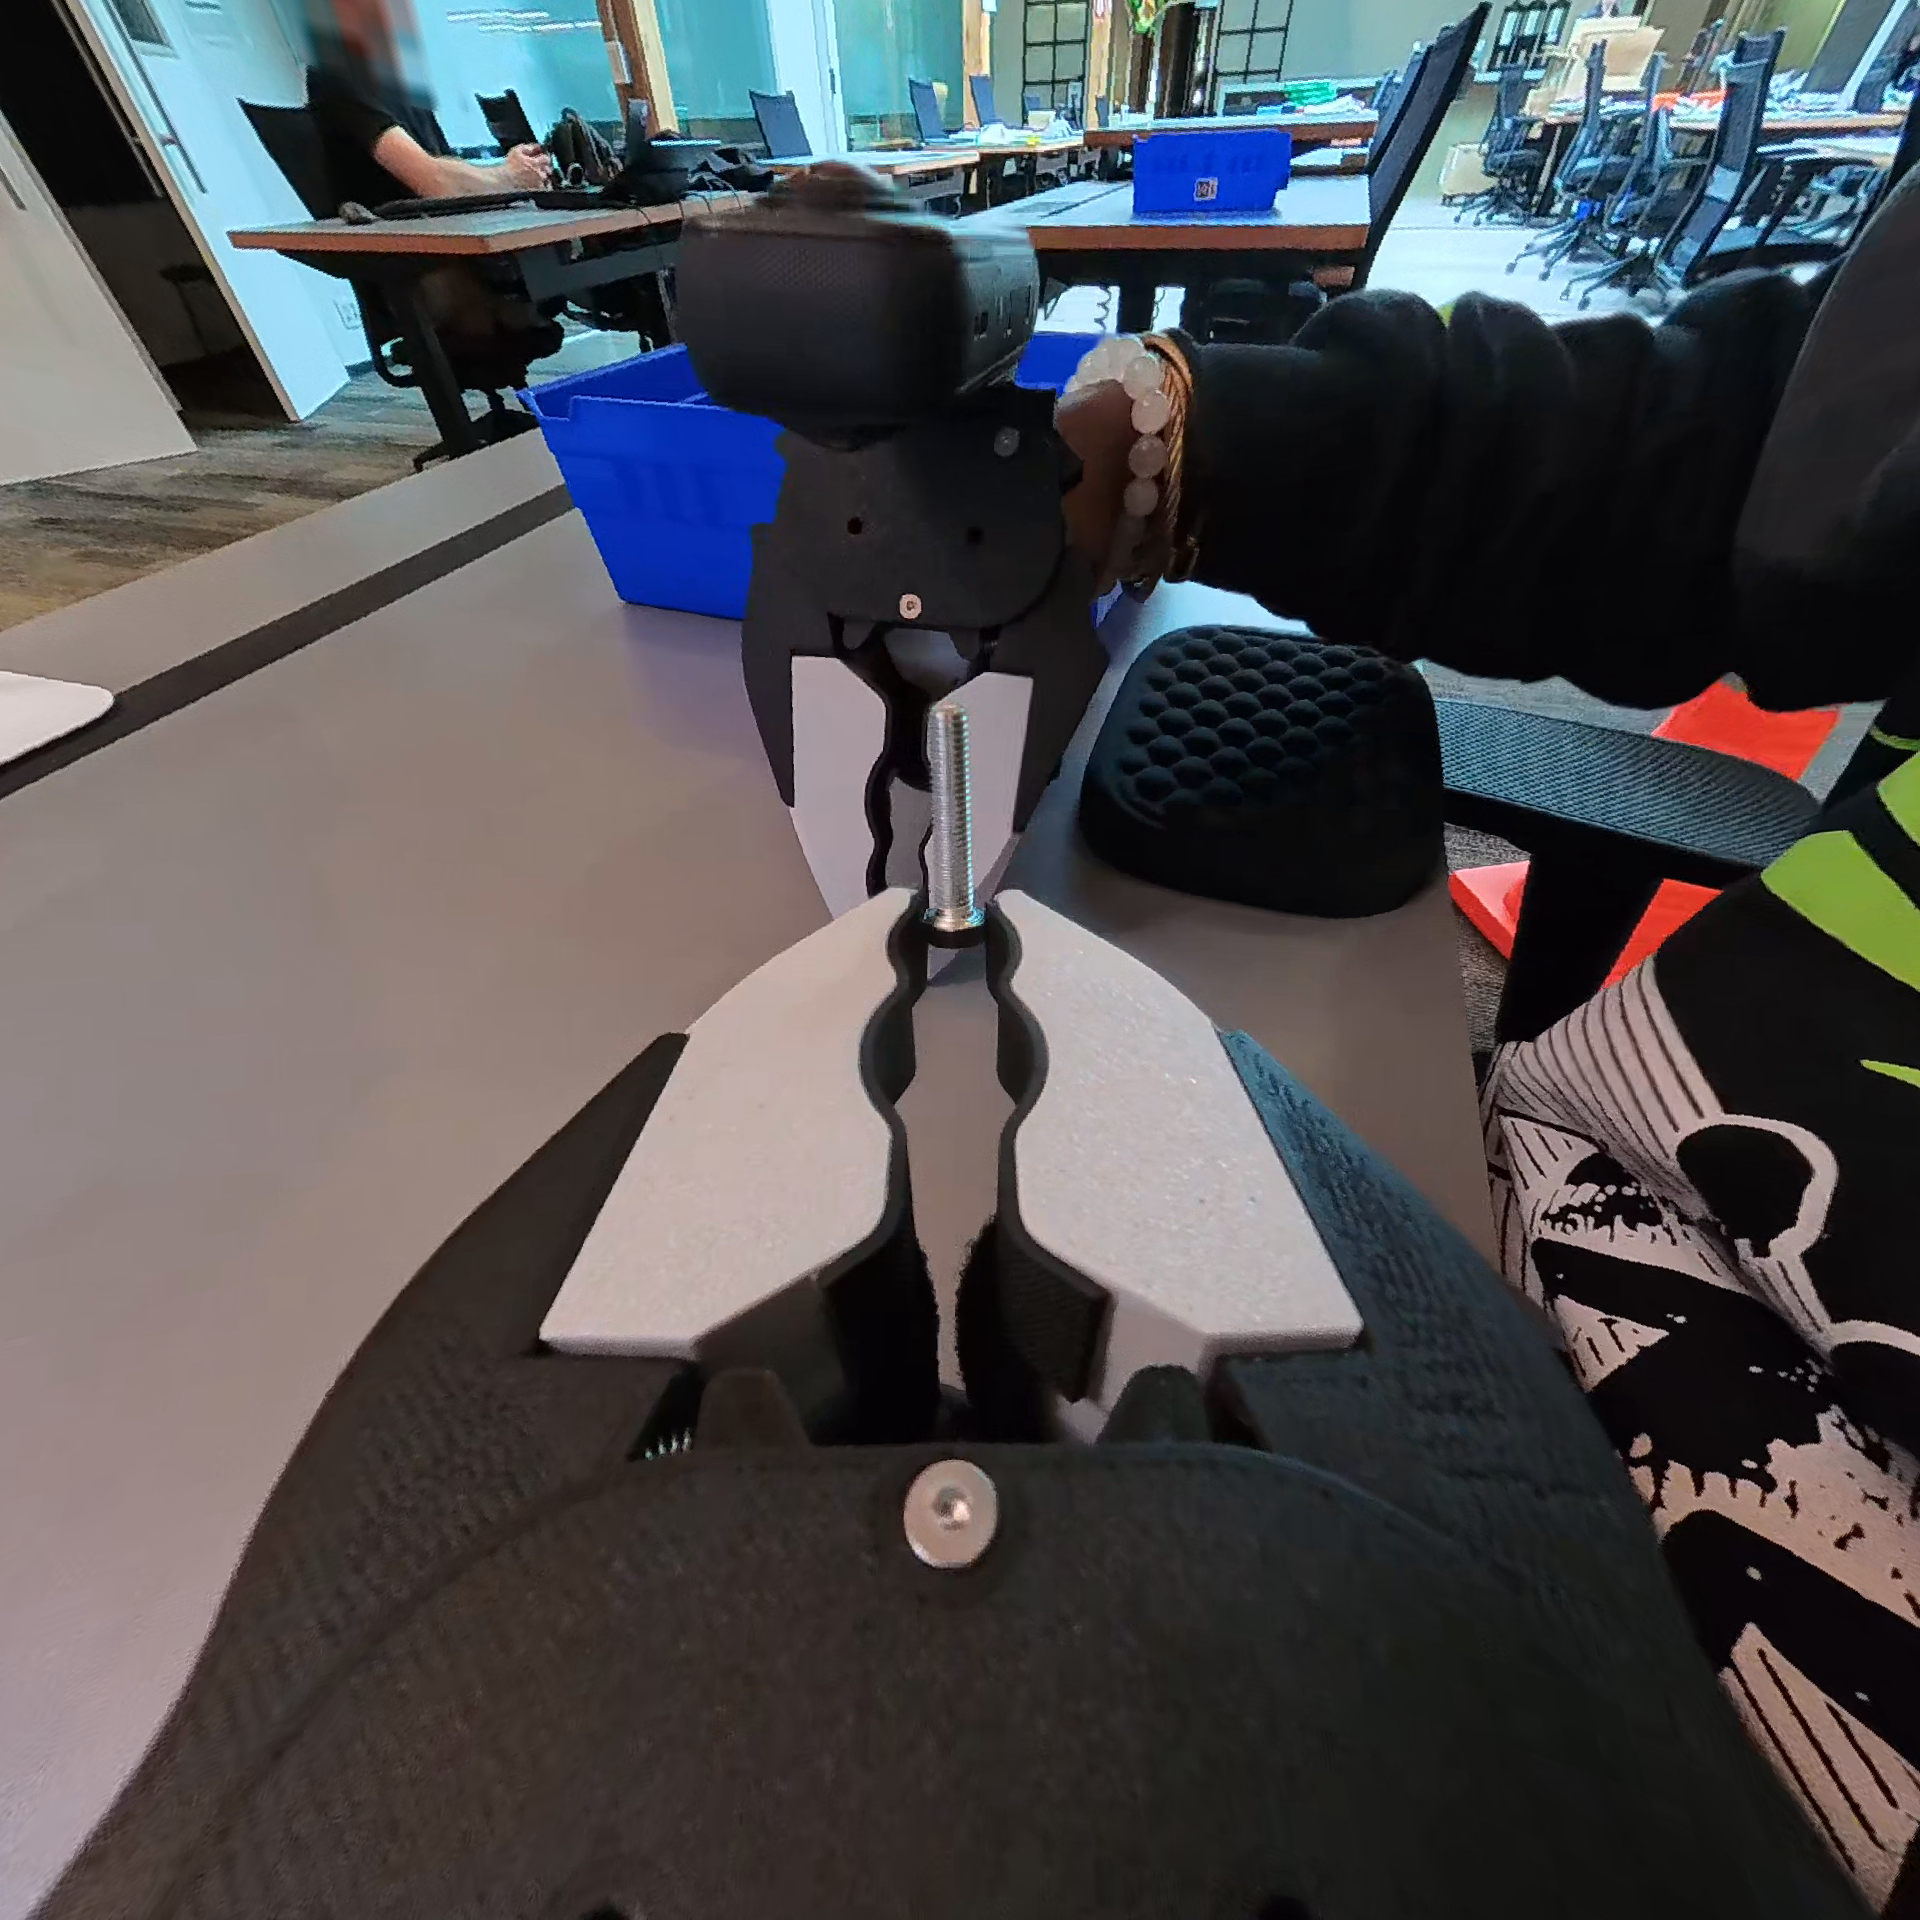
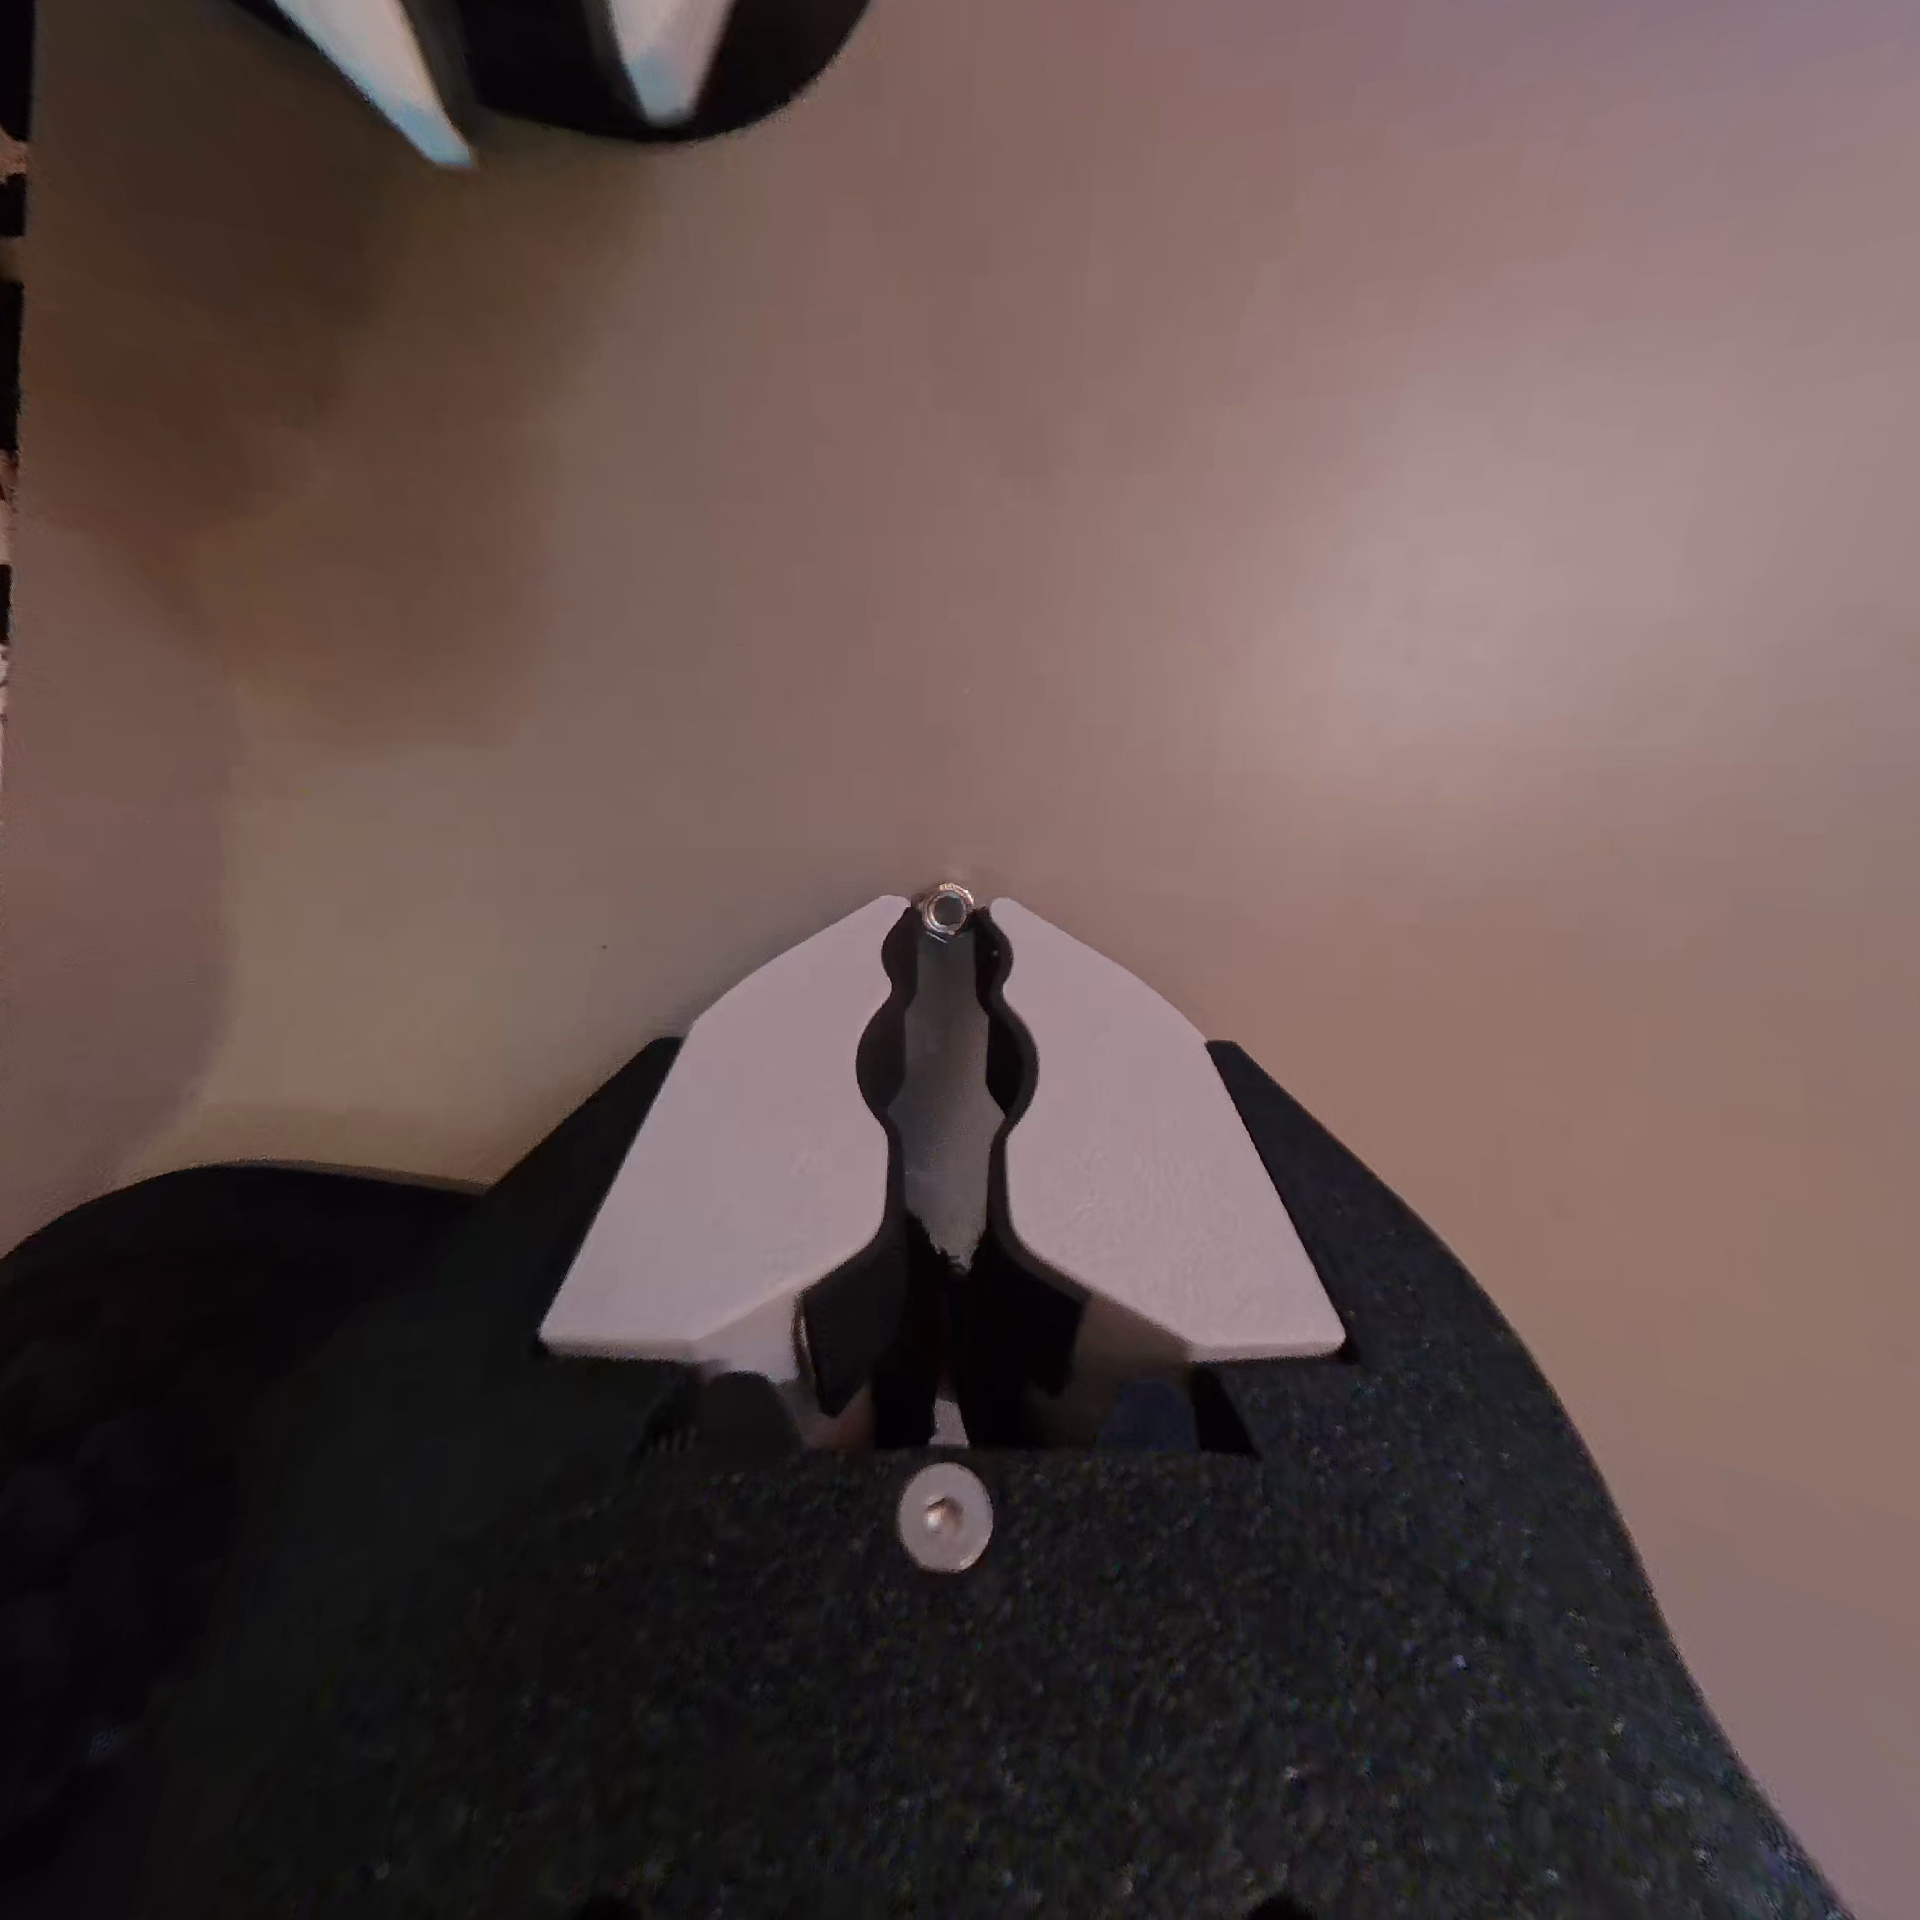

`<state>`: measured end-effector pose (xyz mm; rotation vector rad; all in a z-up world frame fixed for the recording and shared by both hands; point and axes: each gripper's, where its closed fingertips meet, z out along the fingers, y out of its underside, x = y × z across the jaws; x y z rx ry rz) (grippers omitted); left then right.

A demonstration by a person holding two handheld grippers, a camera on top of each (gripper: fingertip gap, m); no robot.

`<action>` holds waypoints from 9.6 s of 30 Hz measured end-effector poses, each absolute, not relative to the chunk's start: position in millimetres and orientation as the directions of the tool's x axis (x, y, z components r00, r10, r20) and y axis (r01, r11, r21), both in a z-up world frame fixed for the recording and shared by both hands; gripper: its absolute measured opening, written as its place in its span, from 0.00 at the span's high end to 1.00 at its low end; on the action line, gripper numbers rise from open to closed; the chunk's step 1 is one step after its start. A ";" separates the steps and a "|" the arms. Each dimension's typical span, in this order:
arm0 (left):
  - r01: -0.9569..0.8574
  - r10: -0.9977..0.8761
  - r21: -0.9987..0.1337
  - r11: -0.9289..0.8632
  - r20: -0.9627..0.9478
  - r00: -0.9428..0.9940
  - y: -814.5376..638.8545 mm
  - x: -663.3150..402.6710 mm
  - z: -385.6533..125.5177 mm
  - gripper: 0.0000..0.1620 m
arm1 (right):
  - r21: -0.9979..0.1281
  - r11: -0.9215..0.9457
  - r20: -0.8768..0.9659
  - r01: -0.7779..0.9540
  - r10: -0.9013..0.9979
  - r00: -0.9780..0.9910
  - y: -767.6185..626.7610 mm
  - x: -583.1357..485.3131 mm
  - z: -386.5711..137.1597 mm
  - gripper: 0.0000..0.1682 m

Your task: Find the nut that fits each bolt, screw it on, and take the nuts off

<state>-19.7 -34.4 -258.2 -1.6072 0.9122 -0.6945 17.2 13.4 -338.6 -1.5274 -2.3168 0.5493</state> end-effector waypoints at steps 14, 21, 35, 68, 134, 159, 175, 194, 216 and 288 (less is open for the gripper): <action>-0.112 -0.963 -0.990 -0.089 0.057 0.262 -65.7 -13.8 -248.2 0.93 | -0.642 0.669 0.180 0.376 0.607 -0.774 -76.7 -25.5 -186.7 0.94; -0.095 -0.967 -0.992 -0.078 0.052 0.250 -68.0 -14.9 -245.6 0.93 | -0.641 0.659 0.143 0.393 0.606 -0.783 -73.5 -29.3 -197.1 0.94; -0.094 -0.948 -0.992 -0.089 0.055 0.313 -60.8 -17.6 -246.3 0.94 | -0.601 0.642 0.109 0.475 0.655 -0.748 -65.9 -30.5 -203.6 0.94; -0.050 -0.723 -0.998 -0.039 -0.007 0.691 -22.4 -45.7 -236.7 0.94 | -0.985 -0.154 -0.162 0.073 0.979 -0.125 -49.5 -78.4 -188.8 0.56; -0.078 -0.659 -0.994 -0.080 -0.006 0.752 -11.9 -51.7 -244.6 0.94 | -0.992 -0.115 -0.119 0.058 0.989 -0.083 -60.8 -96.3 -206.1 0.46; -0.049 -0.658 -0.993 -0.105 0.033 0.752 -10.2 -54.2 -245.4 0.94 | -0.989 -0.130 -0.130 -0.075 0.991 -0.004 -46.6 -74.0 -194.5 0.55; -0.055 -0.653 -0.991 -0.119 0.037 0.757 -8.5 -54.5 -247.6 0.94 | -0.986 -0.144 -0.146 -0.084 0.989 0.017 -40.9 -63.5 -195.7 0.71; -0.097 -0.653 -0.984 -0.147 0.022 0.757 -6.5 -51.3 -254.2 0.94 | -0.990 -0.136 -0.137 -0.028 0.990 0.045 -30.2 -74.2 -204.2 0.65; -0.119 -0.646 -0.977 -0.177 0.024 0.763 -3.7 -51.2 -259.2 0.94 | -0.988 -0.104 -0.103 0.115 0.995 0.012 -38.7 -80.2 -221.6 0.70; 0.040 -0.142 -0.996 -0.082 0.052 0.988 -12.3 -152.5 -191.9 0.17 | -0.959 -0.240 0.070 0.151 0.314 0.947 102.9 200.2 -198.7 0.18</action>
